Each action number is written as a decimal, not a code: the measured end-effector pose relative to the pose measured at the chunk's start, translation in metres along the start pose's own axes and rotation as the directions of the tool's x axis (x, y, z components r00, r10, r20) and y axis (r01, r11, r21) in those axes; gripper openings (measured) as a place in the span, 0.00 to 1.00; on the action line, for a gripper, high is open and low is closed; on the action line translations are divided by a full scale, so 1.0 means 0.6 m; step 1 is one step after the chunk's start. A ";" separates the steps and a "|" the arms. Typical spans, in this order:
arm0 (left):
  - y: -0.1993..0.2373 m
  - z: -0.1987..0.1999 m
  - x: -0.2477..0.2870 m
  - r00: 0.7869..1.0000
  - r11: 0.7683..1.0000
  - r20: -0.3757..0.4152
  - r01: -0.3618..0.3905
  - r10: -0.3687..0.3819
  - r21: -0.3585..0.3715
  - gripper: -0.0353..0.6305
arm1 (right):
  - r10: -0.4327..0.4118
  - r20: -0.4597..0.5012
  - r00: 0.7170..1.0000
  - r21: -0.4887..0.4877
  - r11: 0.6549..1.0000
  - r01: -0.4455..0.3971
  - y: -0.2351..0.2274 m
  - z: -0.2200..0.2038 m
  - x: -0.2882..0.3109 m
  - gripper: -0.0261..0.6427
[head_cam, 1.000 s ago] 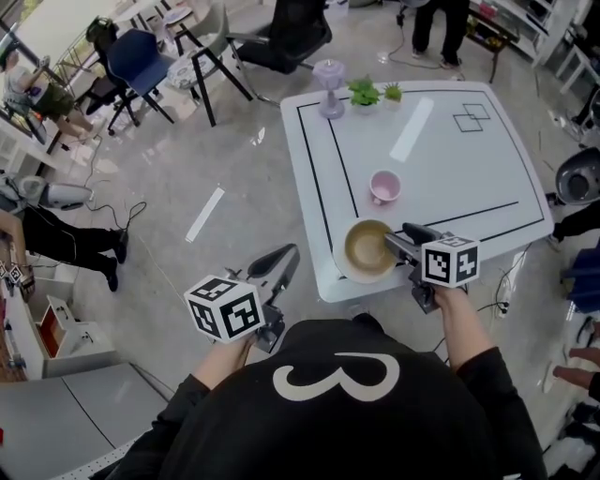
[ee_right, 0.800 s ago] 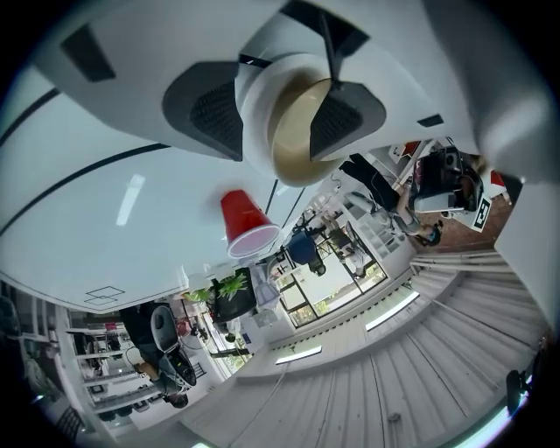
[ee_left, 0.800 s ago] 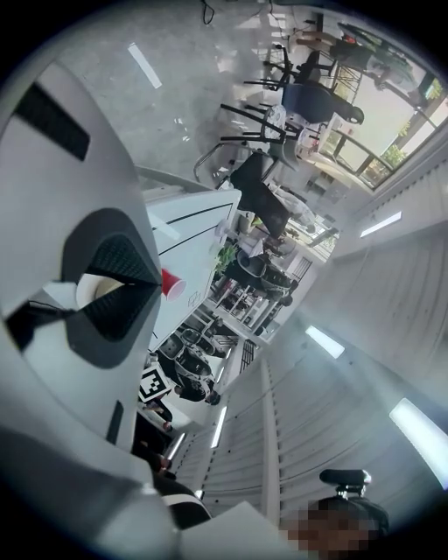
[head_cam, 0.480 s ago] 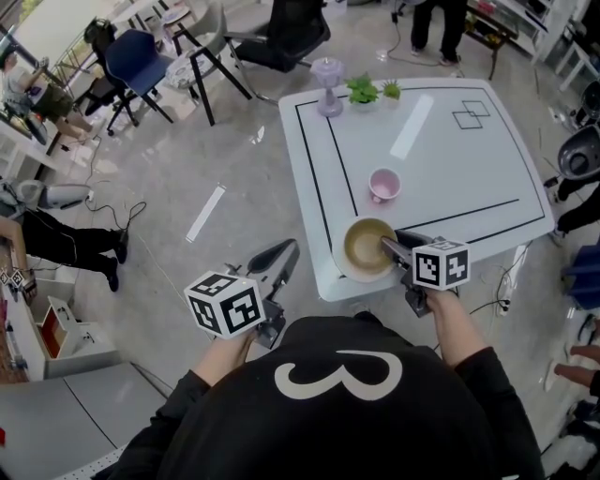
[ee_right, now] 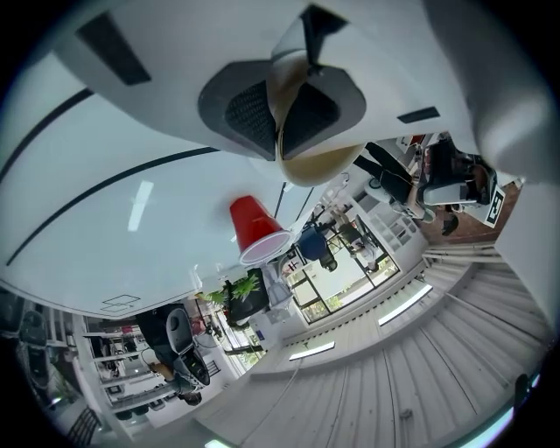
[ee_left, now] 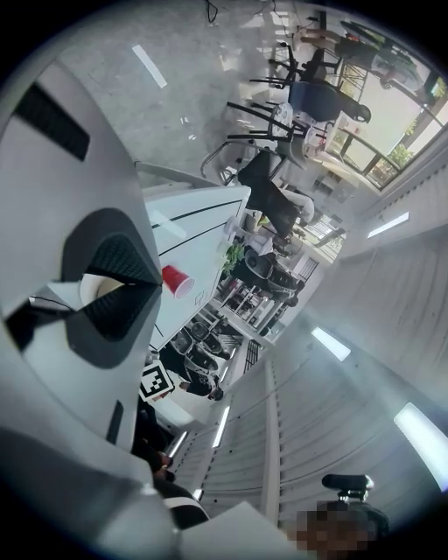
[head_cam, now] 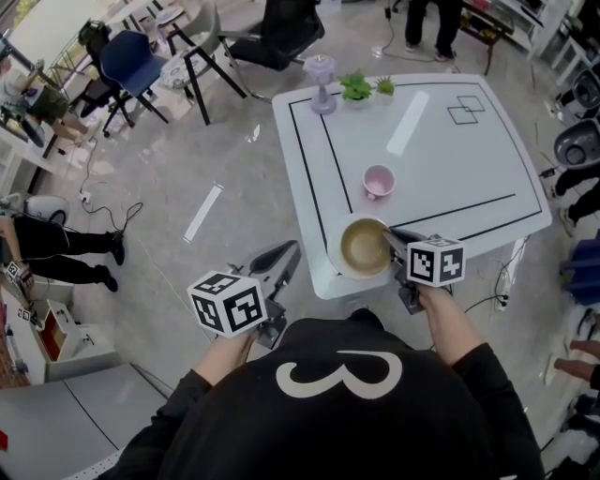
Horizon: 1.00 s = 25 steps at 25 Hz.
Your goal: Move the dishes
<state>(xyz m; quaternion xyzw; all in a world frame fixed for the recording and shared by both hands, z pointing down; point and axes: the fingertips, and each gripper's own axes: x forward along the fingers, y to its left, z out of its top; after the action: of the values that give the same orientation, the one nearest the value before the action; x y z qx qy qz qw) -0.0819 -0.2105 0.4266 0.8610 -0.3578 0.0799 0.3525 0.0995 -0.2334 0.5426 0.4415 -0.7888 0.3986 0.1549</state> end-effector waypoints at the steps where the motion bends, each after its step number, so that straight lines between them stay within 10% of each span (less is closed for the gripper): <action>1: -0.001 -0.002 0.002 1.000 1.000 -0.005 0.002 -0.002 0.001 0.06 | -0.002 0.007 1.000 0.007 1.000 0.002 -0.002 0.001 -0.001 0.09; 25: -0.048 0.023 0.069 1.000 0.999 0.005 0.023 -0.023 0.028 0.06 | -0.041 0.126 0.991 0.028 0.999 0.038 -0.085 0.094 -0.095 0.10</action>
<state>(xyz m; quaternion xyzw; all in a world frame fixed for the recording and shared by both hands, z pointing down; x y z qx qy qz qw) -0.0341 -0.2284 0.4168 0.8700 -0.3477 0.0788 0.3406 0.1795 -0.2585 0.4979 0.4833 -0.7830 0.3767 0.1068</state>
